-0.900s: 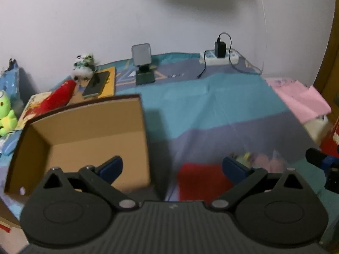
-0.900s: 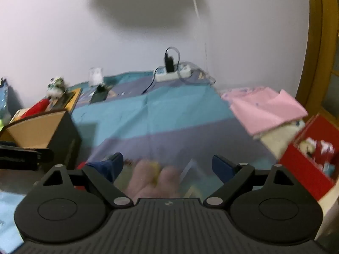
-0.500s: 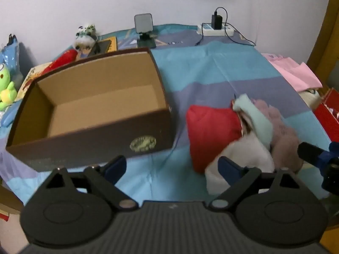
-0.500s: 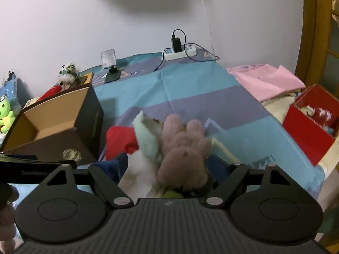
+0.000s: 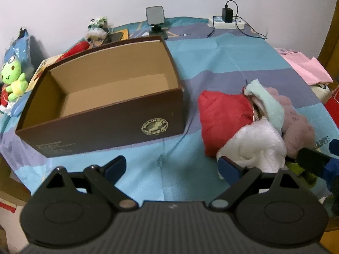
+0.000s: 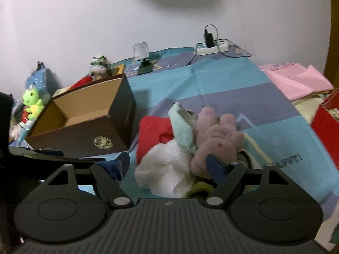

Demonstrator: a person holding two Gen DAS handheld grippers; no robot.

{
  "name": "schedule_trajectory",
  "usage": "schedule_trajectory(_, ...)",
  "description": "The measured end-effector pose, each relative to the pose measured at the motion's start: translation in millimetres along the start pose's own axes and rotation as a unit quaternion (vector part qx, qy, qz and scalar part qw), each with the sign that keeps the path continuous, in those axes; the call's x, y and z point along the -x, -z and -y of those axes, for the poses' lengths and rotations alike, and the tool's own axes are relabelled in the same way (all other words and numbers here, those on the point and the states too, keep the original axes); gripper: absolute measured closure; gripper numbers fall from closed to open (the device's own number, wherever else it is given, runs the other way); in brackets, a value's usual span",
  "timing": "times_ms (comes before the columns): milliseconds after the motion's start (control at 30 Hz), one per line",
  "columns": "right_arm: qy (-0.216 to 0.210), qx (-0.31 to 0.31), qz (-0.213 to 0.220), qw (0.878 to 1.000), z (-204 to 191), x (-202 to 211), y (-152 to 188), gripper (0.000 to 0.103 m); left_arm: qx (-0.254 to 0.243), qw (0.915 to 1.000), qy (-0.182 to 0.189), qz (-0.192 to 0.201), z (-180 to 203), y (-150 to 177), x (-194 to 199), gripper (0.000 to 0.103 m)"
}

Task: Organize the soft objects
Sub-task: 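Move the right gripper toward the pink teddy bear on the pile, then close the right gripper on the pink teddy bear and lift it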

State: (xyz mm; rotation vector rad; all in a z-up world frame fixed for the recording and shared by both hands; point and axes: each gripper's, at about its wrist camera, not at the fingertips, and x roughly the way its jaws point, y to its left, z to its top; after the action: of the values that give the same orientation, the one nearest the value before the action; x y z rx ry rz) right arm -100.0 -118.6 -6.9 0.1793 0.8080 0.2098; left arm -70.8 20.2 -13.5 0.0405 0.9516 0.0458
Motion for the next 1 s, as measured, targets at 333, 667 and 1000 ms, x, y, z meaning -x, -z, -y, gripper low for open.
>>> schedule_trajectory(333,-0.038,0.002,-0.022,0.999,22.8,-15.2,-16.8,0.043,0.007,0.9999,-0.009,-0.007,0.9,4.2,-24.6,0.01)
schedule_trajectory(667,-0.085,0.0,-0.048,0.995,58.2,-21.1,-17.4,0.054,0.016,0.9947,0.101,-0.005,-9.2,26.6,-36.0,0.007)
schedule_trajectory(1000,-0.157,0.002,-0.039,0.987,74.4,-23.8,-27.9,0.07,-0.015,0.9798,0.199,0.007,12.8,33.9,-32.9,0.005)
